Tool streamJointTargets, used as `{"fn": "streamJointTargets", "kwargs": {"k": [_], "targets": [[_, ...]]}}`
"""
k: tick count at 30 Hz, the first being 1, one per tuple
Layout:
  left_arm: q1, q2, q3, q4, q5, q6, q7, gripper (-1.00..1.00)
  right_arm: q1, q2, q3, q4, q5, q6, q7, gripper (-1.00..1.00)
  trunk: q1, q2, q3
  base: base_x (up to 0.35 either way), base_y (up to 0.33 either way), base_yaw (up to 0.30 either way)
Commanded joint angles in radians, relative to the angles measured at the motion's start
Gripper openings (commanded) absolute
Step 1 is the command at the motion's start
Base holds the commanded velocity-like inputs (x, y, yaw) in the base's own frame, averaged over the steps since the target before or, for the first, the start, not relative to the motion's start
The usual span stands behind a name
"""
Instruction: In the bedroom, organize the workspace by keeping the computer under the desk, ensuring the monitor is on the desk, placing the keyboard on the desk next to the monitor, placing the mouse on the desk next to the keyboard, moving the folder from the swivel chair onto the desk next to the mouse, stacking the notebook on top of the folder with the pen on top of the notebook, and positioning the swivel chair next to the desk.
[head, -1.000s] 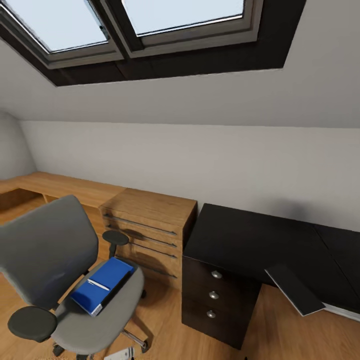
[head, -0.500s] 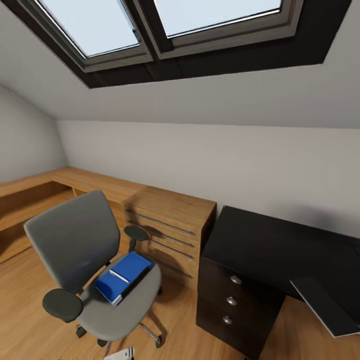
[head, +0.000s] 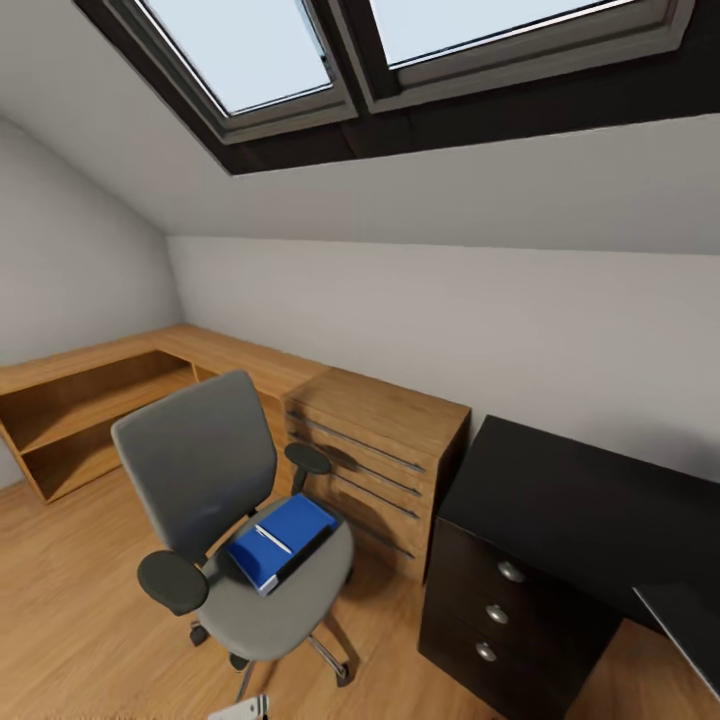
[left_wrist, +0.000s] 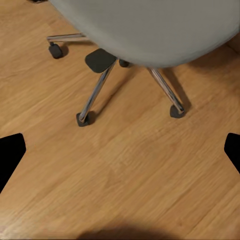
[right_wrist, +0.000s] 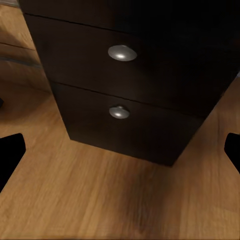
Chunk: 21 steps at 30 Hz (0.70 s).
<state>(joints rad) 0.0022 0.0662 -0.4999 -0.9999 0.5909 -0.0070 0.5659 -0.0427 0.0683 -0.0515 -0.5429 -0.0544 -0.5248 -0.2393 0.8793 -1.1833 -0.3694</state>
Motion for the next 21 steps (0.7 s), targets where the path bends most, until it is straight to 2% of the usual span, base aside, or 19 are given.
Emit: {"fn": "streamJointTargets", "kwargs": {"k": [1,21], "targets": [[-0.001,0.001,-0.004,-0.002,0.007,-0.001,0.006,1.0,0.0,0.001,-0.002,0.0,-0.005,-0.004,0.003,1.0,0.0,-0.001,-0.002,0.0,0.0,0.217],[-0.001,0.006,0.01,0.024,0.012,0.0,0.006,1.0,0.0,0.001,-0.002,0.001,-0.005,-0.004,0.003,1.0,0.0,-0.001,-0.025,0.0,0.0,0.195]]}}
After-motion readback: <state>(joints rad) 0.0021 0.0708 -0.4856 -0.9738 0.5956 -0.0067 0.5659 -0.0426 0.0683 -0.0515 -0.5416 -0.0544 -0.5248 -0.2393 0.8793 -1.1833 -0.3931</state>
